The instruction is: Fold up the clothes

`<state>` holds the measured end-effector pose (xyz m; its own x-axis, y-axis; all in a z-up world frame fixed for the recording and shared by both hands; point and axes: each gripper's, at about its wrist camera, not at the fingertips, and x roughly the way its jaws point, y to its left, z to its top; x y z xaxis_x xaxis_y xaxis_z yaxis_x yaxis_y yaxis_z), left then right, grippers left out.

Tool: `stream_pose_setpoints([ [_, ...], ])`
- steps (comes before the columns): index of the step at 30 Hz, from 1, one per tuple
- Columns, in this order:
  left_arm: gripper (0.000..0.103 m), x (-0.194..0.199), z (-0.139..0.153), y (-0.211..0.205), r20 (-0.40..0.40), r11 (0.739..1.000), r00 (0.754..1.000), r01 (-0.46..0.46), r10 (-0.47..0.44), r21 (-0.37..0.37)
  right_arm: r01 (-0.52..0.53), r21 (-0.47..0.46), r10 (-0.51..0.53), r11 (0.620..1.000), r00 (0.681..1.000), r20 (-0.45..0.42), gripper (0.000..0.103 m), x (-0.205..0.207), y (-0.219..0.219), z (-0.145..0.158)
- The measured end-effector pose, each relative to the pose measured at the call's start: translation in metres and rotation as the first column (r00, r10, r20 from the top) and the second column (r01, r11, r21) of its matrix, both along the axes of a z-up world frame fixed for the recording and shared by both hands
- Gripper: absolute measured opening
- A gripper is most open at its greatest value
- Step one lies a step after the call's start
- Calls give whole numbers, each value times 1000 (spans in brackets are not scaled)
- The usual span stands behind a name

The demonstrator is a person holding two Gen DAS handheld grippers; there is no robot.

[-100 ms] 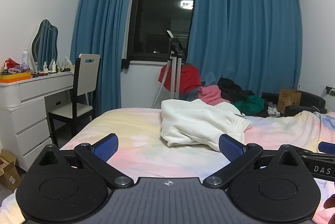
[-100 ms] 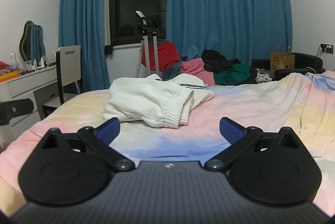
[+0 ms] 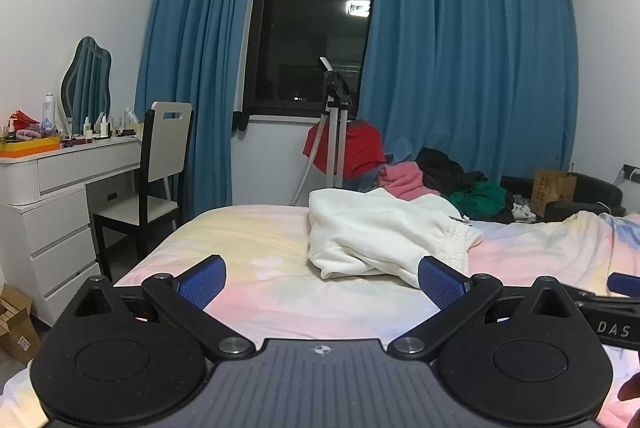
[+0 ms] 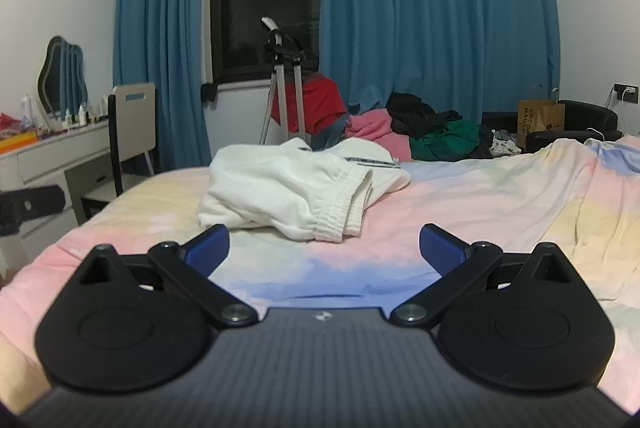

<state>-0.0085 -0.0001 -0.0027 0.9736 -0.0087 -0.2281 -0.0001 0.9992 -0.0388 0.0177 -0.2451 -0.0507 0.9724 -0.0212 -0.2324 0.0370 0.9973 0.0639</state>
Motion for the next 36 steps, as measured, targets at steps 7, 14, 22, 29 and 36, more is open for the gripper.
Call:
stream_pose_setpoints([
  [7, 103, -9, 0, 1, -17, 1000, 1000, -1, 1, 12, 2, -12, -3, 1000, 999, -47, 103, 3, 4, -1],
  [14, 103, 8, -1, -2, -55, 999, 998, -10, 12, 35, -6, 2, 6, 1000, 998, -59, 103, 4, 3, -3],
  [22, 103, 8, -2, -2, -54, 999, 998, -7, 9, 40, -7, 10, 7, 1000, 999, -45, 103, 2, 1, -1],
  [29, 103, 10, -4, 1, -53, 999, 998, -11, 14, 52, -4, 18, 5, 1000, 999, -41, 103, 2, -1, -1],
  [36, 103, 14, -6, 7, -47, 997, 998, -39, 42, 67, -3, 14, 3, 1000, 999, -44, 103, 1, -1, -1],
])
